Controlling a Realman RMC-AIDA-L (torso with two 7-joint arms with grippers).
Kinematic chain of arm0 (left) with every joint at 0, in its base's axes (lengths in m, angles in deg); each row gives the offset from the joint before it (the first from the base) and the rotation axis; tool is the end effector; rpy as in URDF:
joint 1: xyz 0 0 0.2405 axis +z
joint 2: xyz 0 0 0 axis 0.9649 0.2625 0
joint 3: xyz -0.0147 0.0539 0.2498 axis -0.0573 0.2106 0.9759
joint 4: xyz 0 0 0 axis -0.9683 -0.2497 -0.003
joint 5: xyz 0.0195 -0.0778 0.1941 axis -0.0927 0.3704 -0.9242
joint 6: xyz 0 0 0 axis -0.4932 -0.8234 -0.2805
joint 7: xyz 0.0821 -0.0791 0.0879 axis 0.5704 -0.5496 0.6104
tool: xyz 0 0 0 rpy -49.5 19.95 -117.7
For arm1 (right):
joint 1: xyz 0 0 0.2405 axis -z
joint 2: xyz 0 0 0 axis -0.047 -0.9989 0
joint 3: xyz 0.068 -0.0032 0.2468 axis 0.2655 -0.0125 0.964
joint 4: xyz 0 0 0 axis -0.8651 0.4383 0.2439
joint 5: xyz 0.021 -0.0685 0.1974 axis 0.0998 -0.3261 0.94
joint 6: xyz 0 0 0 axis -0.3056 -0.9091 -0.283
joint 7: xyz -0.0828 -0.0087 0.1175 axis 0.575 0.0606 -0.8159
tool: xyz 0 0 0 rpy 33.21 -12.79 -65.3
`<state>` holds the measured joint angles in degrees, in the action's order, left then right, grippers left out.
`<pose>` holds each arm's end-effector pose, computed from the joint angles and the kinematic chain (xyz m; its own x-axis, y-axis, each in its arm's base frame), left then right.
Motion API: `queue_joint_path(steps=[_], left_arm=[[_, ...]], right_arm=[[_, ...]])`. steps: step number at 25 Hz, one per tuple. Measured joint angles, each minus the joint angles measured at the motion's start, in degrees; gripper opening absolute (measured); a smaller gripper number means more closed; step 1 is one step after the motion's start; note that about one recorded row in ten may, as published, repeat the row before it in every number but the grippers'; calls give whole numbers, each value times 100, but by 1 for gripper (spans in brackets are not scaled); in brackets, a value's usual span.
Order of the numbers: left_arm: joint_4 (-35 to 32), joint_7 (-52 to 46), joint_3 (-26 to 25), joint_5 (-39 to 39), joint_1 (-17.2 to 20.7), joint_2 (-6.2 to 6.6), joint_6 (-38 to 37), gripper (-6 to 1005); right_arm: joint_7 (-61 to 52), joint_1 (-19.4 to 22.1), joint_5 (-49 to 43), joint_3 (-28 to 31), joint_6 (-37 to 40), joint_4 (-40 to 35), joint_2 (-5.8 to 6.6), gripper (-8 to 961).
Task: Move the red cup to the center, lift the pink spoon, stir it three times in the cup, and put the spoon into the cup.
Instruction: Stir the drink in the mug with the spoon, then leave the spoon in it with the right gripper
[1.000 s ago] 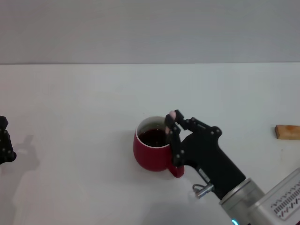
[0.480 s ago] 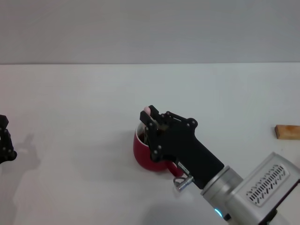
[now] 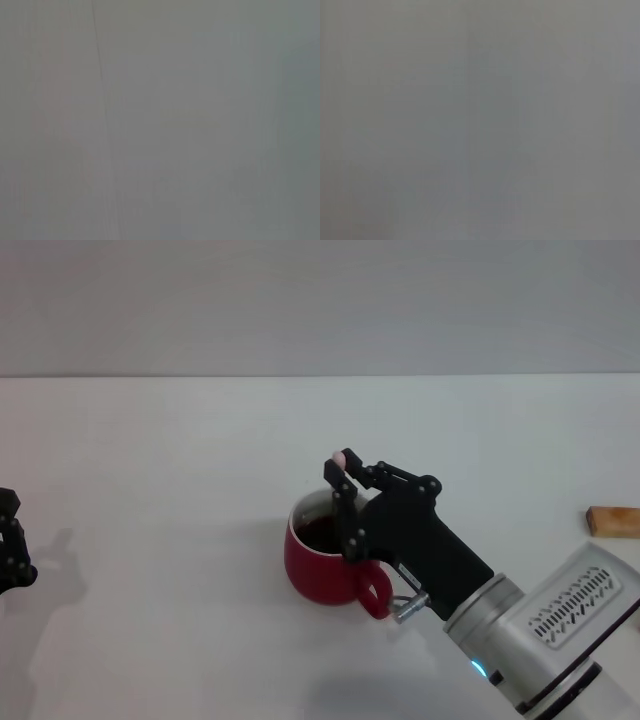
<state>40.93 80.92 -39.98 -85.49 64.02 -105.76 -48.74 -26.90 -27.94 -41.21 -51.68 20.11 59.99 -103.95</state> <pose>-0.3679 0.2305 -0.0018 0.7930 -0.1030 0.6004 0.5864 -0.1383 -0.7982 0.1833 0.2697 -0.1325 0.6736 0.0841 -0.7343 -0.5297 -0.6379 -0.5590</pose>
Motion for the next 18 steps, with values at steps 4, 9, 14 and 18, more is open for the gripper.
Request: queue_joint_path(steps=[4, 9, 14, 18], left_arm=[[6, 0, 5, -9, 31, -10, -9, -2], [10, -1, 6, -12, 45, -12, -13, -2], [9, -6, 7, -13, 48, -12, -21, -2], [12, -10, 6, -12, 48, -11, -34, -2]], right_arm=[[-3, 109, -3, -21, 5, 30, 7, 64], [-9, 171, -22, -48, 41, 46, 9, 64], [-398, 26, -29, -18, 79, -23, 34, 80], [-742, -47, -139, -35, 79, -127, 45, 102]])
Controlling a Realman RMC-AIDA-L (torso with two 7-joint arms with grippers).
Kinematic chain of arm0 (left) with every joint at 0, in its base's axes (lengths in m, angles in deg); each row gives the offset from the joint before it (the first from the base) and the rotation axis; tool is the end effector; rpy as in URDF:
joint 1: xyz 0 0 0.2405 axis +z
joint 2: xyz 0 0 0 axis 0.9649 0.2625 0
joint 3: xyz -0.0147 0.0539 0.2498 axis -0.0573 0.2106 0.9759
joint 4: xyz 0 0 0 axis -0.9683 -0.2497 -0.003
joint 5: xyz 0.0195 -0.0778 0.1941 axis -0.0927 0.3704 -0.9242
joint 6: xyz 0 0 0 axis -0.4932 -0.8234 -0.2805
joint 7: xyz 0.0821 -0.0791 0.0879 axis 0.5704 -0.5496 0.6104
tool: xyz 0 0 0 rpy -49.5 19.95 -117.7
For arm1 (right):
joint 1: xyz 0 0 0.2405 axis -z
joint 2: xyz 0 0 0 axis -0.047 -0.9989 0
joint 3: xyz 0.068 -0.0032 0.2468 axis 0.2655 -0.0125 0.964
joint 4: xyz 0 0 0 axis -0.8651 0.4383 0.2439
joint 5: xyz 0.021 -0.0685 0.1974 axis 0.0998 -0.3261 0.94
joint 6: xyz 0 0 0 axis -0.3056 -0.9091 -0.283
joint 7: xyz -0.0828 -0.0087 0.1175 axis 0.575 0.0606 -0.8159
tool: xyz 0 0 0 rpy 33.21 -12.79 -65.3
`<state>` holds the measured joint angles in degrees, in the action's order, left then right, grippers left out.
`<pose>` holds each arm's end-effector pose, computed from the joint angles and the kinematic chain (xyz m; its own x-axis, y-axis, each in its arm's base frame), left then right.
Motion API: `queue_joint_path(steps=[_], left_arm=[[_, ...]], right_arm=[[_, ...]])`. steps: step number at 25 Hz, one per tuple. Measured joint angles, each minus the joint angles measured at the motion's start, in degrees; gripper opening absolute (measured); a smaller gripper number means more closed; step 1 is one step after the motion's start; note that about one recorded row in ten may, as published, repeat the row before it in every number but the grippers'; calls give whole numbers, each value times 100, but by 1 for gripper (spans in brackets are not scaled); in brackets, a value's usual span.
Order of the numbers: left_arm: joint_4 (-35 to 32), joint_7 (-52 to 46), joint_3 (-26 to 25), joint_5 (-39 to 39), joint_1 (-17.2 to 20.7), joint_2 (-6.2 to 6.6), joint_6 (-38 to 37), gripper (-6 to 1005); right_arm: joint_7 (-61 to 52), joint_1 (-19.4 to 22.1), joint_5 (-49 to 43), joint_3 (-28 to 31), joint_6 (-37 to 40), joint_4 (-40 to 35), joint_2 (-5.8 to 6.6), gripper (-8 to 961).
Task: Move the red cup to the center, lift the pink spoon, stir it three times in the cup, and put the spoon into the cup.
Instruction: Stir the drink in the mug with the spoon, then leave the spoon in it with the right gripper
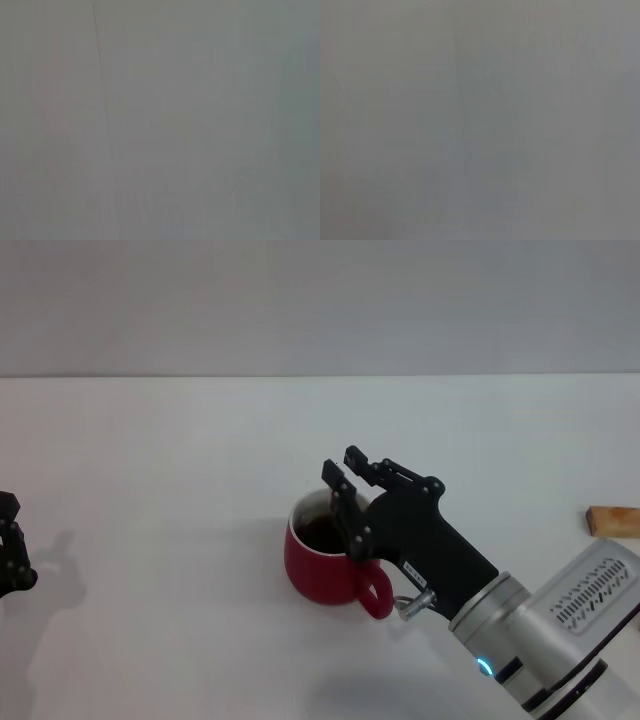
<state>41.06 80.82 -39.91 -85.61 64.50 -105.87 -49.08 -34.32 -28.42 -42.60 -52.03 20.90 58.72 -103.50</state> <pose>-0.3679 0.2274 -0.0028 0.7897 -0.1027 0.6048 0.5908 -0.1379 -0.7949 0.1866 0.2710 -0.1300 0.6216 0.0277 -0.7829 -0.5766 -0.6603 -0.4812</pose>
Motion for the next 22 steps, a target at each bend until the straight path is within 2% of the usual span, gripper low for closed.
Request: queue_joint_path(steps=[3, 8, 15, 17, 18, 22], left_arm=[[3, -1, 0, 0, 0, 0, -2, -2], [12, 4, 0, 0, 0, 0, -2, -2], [15, 7, 0, 1, 0, 0, -4, -2], [15, 7, 0, 0, 8, 2, -4, -2], [15, 8, 0, 1, 14, 4, -4, -2], [19, 10, 0, 4, 55, 10, -22, -2]], right_arm=[[-111, 9, -185, 50, 0, -48, -8, 118], [-135, 13, -200, 49, 79, -57, -11, 332], [-95, 266, -172, 100, 703, -94, -18, 535], [-93, 307, -162, 129, 762, -103, -12, 543], [-91, 498, -157, 325, 967, -125, -5, 547], [-89, 782, -156, 633, 1257, -178, 6, 587]])
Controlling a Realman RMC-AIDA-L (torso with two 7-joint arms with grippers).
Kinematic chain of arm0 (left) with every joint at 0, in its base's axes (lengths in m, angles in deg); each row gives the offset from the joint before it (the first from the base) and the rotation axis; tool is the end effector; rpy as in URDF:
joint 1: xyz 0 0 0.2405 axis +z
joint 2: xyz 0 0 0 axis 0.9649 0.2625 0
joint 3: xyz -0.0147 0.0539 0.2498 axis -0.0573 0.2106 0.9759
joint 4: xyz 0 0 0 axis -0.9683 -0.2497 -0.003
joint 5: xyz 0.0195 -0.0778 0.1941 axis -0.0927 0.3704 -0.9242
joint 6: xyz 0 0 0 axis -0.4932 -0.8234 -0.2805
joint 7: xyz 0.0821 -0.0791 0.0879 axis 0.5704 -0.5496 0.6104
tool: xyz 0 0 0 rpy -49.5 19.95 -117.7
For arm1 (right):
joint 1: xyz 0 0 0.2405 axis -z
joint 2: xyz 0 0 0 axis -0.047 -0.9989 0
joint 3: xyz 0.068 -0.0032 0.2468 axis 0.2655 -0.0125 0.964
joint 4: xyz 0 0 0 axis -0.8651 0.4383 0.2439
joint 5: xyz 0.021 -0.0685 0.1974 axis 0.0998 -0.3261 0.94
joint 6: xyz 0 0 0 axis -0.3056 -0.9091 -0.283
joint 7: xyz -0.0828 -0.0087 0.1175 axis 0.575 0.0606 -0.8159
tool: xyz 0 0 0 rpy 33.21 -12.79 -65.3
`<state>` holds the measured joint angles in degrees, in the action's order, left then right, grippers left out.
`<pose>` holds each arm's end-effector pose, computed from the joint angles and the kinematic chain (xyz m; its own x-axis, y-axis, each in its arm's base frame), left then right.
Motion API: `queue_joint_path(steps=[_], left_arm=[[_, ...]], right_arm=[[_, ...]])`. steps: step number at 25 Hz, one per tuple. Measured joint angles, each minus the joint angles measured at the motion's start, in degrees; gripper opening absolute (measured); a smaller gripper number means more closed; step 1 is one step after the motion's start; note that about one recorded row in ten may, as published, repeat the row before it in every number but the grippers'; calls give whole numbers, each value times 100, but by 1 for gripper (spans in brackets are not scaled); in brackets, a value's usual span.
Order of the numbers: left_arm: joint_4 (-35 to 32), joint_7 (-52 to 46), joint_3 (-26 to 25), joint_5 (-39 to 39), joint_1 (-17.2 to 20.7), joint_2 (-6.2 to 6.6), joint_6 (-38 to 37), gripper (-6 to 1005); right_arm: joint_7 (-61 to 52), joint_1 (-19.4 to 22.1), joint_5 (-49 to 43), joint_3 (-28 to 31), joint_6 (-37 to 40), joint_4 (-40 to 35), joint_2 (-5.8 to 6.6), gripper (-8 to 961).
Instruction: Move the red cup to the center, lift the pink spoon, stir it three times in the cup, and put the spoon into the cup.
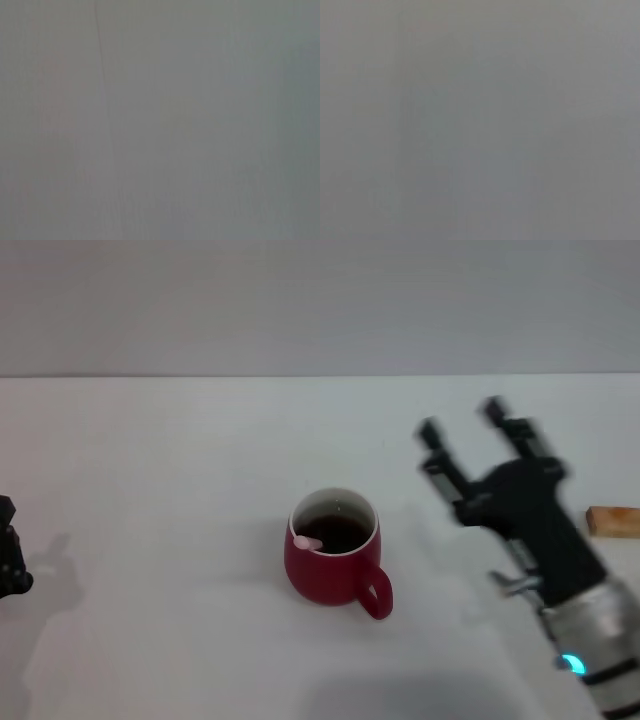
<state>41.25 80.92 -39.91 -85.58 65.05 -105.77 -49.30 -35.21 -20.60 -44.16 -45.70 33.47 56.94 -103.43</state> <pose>-0.3694 0.2242 -0.0020 0.7903 -0.1012 0.6043 0.5913 -0.1323 -0.7955 0.2142 0.2621 -0.0867 0.5167 0.1690 -0.8393 -0.6913 -0.4959 -0.5255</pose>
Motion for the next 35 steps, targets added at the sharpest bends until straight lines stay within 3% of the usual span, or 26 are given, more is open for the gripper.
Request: queue_joint_path(steps=[6, 13, 19, 35], left_arm=[[11, 1, 0, 13, 55, 4, -84, -2], [10, 1, -19, 22, 90, -1, -82, -2], [10, 1, -39, 32, 119, -5, -75, -2], [48, 1, -67, 47, 127, -10, -42, -2]], right_arm=[[0, 799, 10, 515, 881, -250, -18, 684], [0, 1304, 341, 583, 1182, -466, -37, 718], [1, 1514, 400, 606, 1239, -577, -47, 716], [14, 1474, 983, 603, 1084, -798, -42, 716]])
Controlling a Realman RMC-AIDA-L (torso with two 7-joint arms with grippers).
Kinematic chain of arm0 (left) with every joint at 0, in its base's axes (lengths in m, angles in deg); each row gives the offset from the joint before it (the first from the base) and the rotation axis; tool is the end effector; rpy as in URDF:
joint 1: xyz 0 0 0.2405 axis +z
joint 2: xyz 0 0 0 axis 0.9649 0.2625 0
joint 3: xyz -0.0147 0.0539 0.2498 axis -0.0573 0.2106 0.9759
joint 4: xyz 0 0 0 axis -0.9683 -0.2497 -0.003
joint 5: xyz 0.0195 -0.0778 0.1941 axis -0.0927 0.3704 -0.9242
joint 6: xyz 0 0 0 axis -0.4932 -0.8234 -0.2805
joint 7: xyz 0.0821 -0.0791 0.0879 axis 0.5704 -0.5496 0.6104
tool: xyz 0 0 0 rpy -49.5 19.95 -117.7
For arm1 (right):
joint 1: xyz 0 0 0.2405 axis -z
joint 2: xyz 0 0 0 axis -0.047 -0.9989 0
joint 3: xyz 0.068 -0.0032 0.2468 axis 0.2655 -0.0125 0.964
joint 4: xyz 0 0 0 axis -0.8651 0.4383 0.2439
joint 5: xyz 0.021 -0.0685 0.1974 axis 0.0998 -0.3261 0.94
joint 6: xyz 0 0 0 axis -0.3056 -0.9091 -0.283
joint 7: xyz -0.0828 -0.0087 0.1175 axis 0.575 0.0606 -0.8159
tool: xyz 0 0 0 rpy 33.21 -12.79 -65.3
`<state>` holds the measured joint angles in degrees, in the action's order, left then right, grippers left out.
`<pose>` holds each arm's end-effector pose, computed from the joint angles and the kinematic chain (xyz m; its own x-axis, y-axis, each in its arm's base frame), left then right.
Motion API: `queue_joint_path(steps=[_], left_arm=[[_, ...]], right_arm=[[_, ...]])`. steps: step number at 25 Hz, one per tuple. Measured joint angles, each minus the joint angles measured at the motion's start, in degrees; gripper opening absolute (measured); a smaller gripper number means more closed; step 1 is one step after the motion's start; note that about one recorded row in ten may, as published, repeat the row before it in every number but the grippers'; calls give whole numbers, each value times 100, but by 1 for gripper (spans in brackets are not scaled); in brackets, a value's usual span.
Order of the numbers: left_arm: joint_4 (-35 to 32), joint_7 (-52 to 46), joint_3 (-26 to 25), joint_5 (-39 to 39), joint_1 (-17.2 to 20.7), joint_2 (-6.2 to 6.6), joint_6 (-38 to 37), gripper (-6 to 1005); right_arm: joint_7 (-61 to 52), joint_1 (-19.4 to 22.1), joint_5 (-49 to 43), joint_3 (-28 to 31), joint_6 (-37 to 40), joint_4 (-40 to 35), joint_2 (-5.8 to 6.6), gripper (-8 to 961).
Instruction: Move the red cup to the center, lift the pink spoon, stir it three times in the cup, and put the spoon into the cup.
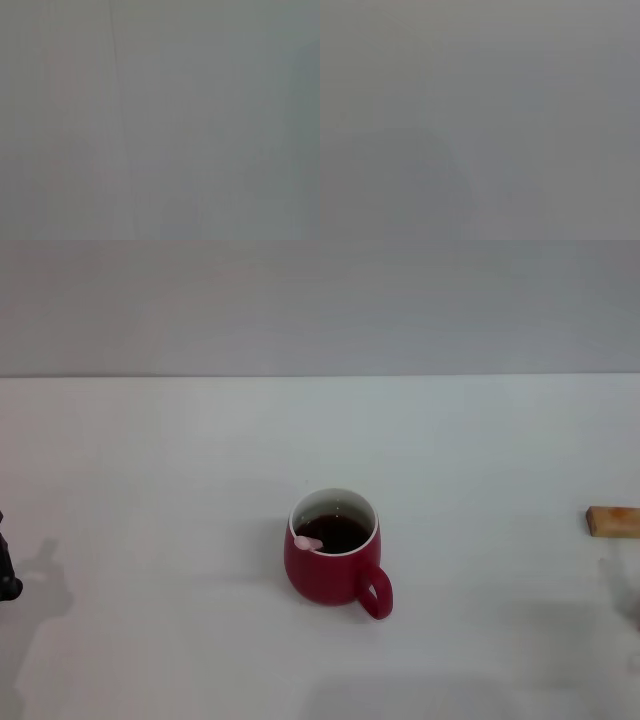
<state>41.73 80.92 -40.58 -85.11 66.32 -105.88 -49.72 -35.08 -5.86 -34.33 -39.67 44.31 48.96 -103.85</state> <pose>-0.3728 0.2172 -0.0002 0.7847 -0.0979 0.6121 0.6038 -0.1021 -0.7905 0.3186 0.2050 -0.0304 0.5964 0.2045 -0.7762 -0.7917 -0.0098 -0.6109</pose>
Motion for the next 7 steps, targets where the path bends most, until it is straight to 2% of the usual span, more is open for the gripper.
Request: queue_joint_path(steps=[7], left_arm=[[0, 5, -4, 3, 5, -3, 53, -2]], right_arm=[[-44, -60, 243, 0, -132, -93, 2, 716]])
